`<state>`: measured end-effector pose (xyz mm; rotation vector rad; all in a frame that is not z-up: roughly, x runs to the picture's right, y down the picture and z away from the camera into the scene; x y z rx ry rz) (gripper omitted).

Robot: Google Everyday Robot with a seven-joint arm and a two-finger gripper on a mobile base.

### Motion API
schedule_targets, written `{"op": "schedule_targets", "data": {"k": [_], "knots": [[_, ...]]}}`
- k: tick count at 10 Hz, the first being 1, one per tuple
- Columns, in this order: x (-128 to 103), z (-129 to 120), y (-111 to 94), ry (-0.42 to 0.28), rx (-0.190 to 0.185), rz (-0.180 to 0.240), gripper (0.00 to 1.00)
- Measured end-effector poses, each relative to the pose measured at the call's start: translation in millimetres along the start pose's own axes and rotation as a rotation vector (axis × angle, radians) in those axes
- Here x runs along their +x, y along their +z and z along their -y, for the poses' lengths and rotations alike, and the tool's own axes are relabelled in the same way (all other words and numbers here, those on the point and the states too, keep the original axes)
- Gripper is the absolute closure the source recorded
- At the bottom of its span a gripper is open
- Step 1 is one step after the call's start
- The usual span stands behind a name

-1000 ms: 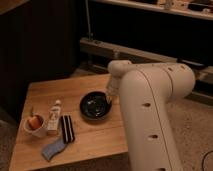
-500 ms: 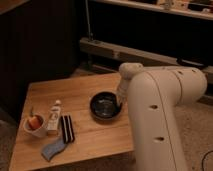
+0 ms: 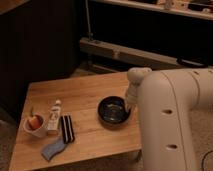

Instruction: Drag the ceramic bowl in a circle

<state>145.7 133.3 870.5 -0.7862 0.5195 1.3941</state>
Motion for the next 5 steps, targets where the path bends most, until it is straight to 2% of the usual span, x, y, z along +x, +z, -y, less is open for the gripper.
{"op": "schedule_targets", "data": {"k": [2, 5], "knots": [[14, -7, -6, -0.032, 0.013, 0.013, 0.86], [38, -21, -26, -0.097, 0.031, 0.058, 0.86]]}}
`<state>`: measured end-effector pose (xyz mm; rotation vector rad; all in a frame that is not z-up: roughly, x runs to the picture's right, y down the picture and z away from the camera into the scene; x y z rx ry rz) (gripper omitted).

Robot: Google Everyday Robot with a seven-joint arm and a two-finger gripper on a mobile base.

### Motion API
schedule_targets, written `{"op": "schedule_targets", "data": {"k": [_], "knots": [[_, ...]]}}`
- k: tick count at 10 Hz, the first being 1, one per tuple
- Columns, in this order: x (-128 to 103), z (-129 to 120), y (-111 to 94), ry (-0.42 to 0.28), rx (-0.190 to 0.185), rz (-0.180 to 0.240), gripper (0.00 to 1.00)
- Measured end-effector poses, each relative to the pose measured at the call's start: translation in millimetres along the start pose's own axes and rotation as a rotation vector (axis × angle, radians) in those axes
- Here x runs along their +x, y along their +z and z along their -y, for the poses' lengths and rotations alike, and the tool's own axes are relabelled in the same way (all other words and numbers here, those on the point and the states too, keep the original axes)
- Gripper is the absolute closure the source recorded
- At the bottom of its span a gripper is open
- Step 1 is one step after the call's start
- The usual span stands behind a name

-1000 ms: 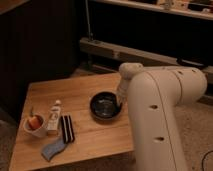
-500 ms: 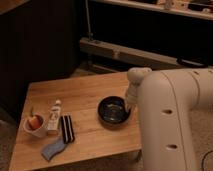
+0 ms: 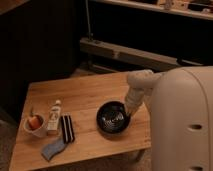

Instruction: Drag the ceramic bowl in a circle

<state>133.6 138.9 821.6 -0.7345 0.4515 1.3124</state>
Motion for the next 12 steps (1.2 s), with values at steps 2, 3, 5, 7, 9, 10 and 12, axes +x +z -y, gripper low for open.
{"op": "schedule_targets", "data": {"k": [2, 3, 5, 7, 9, 10, 12], "knots": [[2, -17, -5, -0.049, -0.004, 0.023, 0.86], [1, -26, -7, -0.070, -0.007, 0.030, 0.86], [-8, -59, -8, -0.136, -0.018, 0.046, 0.86], [-16, -92, -8, -0.197, -0.029, 0.054, 0.86], [-26, -127, -11, -0.264, -0.045, 0.068, 0.86], [-31, -137, -12, -0.286, -0.049, 0.074, 0.86], [-46, -154, -12, -0.308, -0.060, 0.083, 0.86]]}}
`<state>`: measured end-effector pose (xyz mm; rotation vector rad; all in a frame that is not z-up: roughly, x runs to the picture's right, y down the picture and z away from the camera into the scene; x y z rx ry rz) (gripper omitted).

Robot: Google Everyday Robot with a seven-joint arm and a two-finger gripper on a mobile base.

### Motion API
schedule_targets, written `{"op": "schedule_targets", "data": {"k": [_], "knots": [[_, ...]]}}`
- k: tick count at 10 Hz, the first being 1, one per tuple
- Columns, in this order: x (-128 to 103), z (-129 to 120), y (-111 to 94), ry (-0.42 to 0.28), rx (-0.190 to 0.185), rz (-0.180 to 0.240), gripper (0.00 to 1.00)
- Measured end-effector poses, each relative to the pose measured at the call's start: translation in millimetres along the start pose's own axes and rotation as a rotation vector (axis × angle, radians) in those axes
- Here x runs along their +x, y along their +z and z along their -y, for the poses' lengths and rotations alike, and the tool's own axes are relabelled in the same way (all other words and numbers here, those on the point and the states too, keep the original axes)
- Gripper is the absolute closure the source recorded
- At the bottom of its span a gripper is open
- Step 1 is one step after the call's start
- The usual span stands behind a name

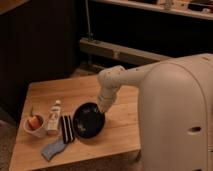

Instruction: Drag the ceramic bowl in a circle

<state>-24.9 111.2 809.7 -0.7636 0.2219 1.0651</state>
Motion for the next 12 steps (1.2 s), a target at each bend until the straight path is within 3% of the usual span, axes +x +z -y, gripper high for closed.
{"op": "schedule_targets", "data": {"k": [2, 7, 9, 12], "knots": [[-24, 1, 4, 0.010, -0.017, 0.012, 0.86], [-80, 51, 23, 0.115, -0.005, -0.010, 0.86], [-86, 69, 34, 0.172, 0.009, -0.032, 0.86], [-73, 96, 43, 0.246, 0.018, -0.060, 0.86]]}}
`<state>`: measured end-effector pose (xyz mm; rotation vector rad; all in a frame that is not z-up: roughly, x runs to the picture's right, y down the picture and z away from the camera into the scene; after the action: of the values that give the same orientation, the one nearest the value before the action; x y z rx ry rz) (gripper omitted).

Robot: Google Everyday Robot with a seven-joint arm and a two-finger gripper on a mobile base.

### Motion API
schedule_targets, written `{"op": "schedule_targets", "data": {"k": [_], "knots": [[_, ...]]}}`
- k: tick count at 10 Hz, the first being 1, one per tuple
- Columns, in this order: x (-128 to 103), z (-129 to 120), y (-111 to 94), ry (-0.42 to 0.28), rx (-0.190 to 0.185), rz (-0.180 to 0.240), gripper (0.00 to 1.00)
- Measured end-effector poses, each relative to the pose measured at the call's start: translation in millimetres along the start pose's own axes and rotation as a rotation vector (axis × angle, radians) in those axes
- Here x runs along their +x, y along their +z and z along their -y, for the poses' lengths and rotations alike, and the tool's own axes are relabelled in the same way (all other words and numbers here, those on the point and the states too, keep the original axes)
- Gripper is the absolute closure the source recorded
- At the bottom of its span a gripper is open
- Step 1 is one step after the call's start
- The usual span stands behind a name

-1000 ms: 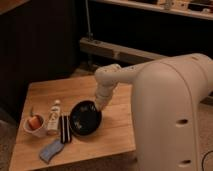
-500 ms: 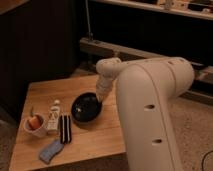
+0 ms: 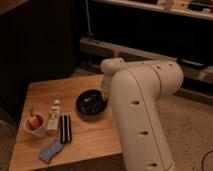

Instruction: Drag the ceramic bowl in a circle

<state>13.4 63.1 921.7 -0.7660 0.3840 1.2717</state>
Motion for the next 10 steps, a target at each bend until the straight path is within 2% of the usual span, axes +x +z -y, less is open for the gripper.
{"op": "schedule_targets", "data": {"k": [3, 6, 7, 10], "knots": [[24, 39, 0, 0.073, 0.013, -0.018, 0.86], [60, 77, -6, 0.130, 0.024, -0.027, 0.86], [72, 82, -8, 0.134, 0.027, -0.029, 0.86], [104, 69, -18, 0.114, 0.019, -0.025, 0.86]]}}
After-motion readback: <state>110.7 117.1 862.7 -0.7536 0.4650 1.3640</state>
